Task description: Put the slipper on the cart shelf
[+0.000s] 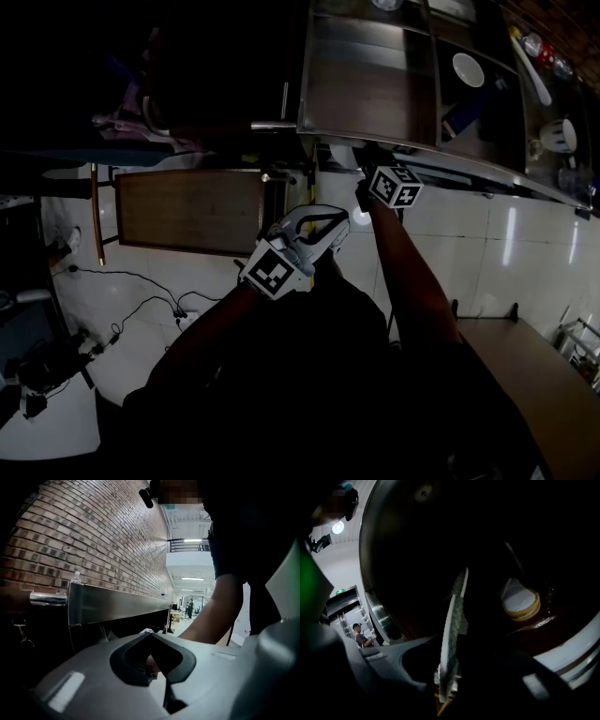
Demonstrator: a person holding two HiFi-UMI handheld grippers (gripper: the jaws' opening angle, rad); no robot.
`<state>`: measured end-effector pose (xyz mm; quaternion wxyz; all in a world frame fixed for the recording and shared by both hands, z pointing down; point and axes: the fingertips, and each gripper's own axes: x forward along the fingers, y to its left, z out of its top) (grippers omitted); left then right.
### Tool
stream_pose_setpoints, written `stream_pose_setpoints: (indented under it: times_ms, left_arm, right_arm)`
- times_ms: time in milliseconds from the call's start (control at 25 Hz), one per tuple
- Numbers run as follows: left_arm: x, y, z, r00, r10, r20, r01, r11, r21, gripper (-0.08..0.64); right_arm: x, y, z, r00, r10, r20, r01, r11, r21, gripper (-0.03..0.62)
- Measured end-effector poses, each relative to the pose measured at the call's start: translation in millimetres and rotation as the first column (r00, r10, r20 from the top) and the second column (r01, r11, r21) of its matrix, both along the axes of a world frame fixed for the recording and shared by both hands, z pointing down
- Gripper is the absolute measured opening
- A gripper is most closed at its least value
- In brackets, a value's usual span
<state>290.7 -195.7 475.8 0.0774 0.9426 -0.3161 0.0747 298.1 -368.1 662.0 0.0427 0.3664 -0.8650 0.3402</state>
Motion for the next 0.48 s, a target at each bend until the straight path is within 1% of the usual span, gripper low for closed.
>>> stream_pose_setpoints:
  times_ms: [160,280,360,480]
  left_arm:
    - [-2.3,-10.4,4.4,1.000,-0.018,-0.005,0.018,1.000,-0.009,0.000]
    - [-2.5,-15.7,4.4,1.000,-0.021,-0.004,0.021,1.000,-0.002,0.000]
    - [-4.3,-16.7,5.0,1.000,-0.029,-0.001,0.029,1.000,0.004,0.000]
    - [-4.6,-15.0,11.9,0.999,-0.038,0.005,0.038,0.999,-0.011,0.002]
  right_arm:
    - [0.7,-8.7,1.6,0.999,0.036,0.036,-0.035,0.999,-0.015,0.066]
    - [1.8,-13.0,2.9,0.998,0.047,0.035,-0.047,0.999,-0.021,0.069]
    - [2.9,-14.8,7.3,0.999,0.049,-0.002,-0.049,0.999,-0.010,0.077]
    - [7.3,-17.2,9.6,0.993,0.062,-0.101,-0.058,0.997,0.042,0.098]
